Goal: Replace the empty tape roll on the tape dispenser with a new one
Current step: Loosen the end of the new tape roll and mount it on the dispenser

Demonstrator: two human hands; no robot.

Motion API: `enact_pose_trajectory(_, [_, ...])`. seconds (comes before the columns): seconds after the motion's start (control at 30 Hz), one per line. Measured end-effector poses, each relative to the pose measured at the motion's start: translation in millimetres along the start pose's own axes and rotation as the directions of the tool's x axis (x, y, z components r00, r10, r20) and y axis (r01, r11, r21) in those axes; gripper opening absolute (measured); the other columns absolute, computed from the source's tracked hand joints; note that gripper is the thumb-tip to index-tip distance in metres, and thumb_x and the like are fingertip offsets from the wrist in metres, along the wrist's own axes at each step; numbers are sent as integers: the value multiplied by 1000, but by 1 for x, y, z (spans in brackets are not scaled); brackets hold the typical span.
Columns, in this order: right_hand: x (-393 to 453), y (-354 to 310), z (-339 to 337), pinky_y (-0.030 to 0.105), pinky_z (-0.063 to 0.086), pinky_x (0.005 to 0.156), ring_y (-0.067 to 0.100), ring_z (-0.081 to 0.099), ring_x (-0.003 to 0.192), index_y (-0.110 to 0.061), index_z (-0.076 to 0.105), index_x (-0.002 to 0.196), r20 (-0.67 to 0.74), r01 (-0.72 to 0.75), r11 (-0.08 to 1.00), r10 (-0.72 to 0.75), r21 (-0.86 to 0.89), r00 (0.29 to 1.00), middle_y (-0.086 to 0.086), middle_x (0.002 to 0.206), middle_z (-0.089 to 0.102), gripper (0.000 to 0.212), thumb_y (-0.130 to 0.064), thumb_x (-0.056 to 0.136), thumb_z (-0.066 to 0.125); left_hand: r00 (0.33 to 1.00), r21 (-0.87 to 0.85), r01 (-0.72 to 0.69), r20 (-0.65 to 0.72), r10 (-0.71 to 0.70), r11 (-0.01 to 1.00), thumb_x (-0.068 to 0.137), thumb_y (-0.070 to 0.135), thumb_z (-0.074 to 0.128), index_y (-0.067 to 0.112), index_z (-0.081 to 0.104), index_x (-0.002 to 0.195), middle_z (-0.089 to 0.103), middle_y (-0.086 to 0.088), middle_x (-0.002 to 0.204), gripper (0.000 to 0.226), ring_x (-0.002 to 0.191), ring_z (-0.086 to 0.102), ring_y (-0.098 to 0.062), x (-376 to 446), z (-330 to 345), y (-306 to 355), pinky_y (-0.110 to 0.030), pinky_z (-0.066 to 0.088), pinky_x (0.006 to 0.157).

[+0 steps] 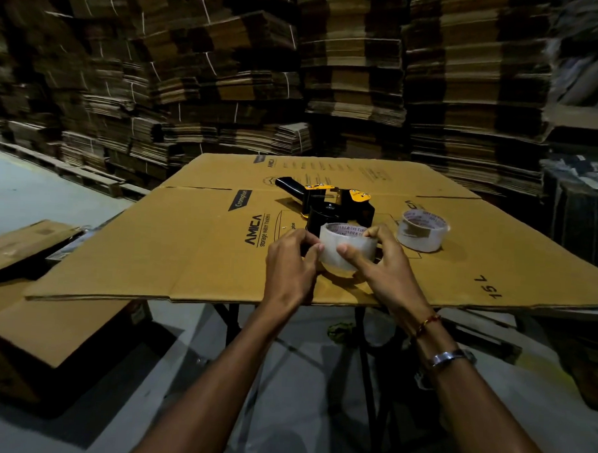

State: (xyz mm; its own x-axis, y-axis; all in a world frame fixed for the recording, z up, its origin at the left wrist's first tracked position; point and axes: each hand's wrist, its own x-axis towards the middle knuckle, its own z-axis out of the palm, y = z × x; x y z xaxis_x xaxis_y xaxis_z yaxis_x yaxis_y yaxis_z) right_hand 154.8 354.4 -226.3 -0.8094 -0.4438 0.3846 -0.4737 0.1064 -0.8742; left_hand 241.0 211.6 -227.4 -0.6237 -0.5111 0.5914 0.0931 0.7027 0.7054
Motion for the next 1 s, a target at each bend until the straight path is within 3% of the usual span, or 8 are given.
enact_pose_trajectory(0.1, [1, 3, 1, 28, 58, 60, 29, 62, 107, -28, 48, 94, 4, 9, 1000, -9, -26, 1000, 10, 120, 55, 33, -44, 86, 75, 1000, 30, -12, 0, 12, 999, 92, 16, 66, 12, 70, 90, 68, 0, 91, 6, 84, 63, -13, 1, 1, -2, -28, 53, 74])
enact_pose_trajectory(0.2, [1, 2, 0, 37, 62, 61, 31, 64, 106, -30, 48, 93, 15, 7, 1000, -7, -8, 1000, 10, 119, 55, 32, -45, 86, 75, 999, 36, -25, 30, 24, 999, 92, 15, 63, 11, 67, 88, 67, -2, 89, 7, 81, 62, -15, 2, 1, -1, -31, 53, 71])
enact_pose_trajectory(0.3, [0, -3, -3, 42, 64, 67, 28, 66, 104, -14, 49, 104, 68, -60, 991, 52, 117, 996, 10, 123, 55, 34, -33, 90, 74, 987, -109, 95, 142, -79, 989, 93, 14, 60, 13, 65, 87, 67, -5, 89, 8, 82, 65, -20, 5, -6, -3, -34, 56, 65])
enact_pose_trajectory(0.4, [1, -8, -10, 36, 57, 66, 22, 66, 98, -10, 51, 102, 148, -120, 960, 84, 251, 985, 12, 125, 56, 34, -29, 87, 74, 911, -377, 373, 320, -259, 847, 94, 13, 59, 14, 64, 84, 67, -7, 85, 11, 79, 68, -25, 7, -17, -2, -46, 57, 68])
enact_pose_trajectory(0.5, [2, -10, -16, 40, 53, 80, 22, 63, 100, -18, 52, 92, 225, -181, 908, 99, 379, 969, 12, 119, 56, 30, -34, 78, 73, 858, -546, 478, 457, -233, 688, 93, 6, 60, 8, 65, 85, 67, -6, 77, 9, 75, 63, -24, 9, -26, -3, -46, 55, 78])
enact_pose_trajectory(0.57, [3, -9, -18, 47, 48, 89, 23, 62, 102, -19, 53, 92, 255, -201, 901, 106, 383, 961, 10, 117, 56, 30, -34, 76, 74, 840, -573, 497, 504, -198, 652, 92, 7, 63, 6, 66, 89, 67, -9, 81, 5, 80, 62, -25, 9, -30, -5, -41, 54, 80])
enact_pose_trajectory(0.8, [5, -7, -18, 33, 54, 69, 19, 64, 100, -17, 53, 97, 268, -146, 947, 67, 287, 961, 4, 116, 58, 35, -36, 78, 75, 899, -398, 349, 398, -183, 849, 94, 9, 61, 11, 65, 85, 68, -6, 102, 10, 95, 66, -22, 12, -33, -8, -30, 57, 67])
enact_pose_trajectory(1.0, [7, -7, -18, 50, 55, 82, 28, 63, 107, -14, 51, 100, 283, -114, 963, 42, 244, 958, 14, 121, 57, 37, -35, 81, 75, 931, -248, 167, 357, -70, 954, 95, 15, 62, 14, 66, 87, 69, -3, 99, 9, 99, 67, -20, 18, -34, -15, -38, 59, 82])
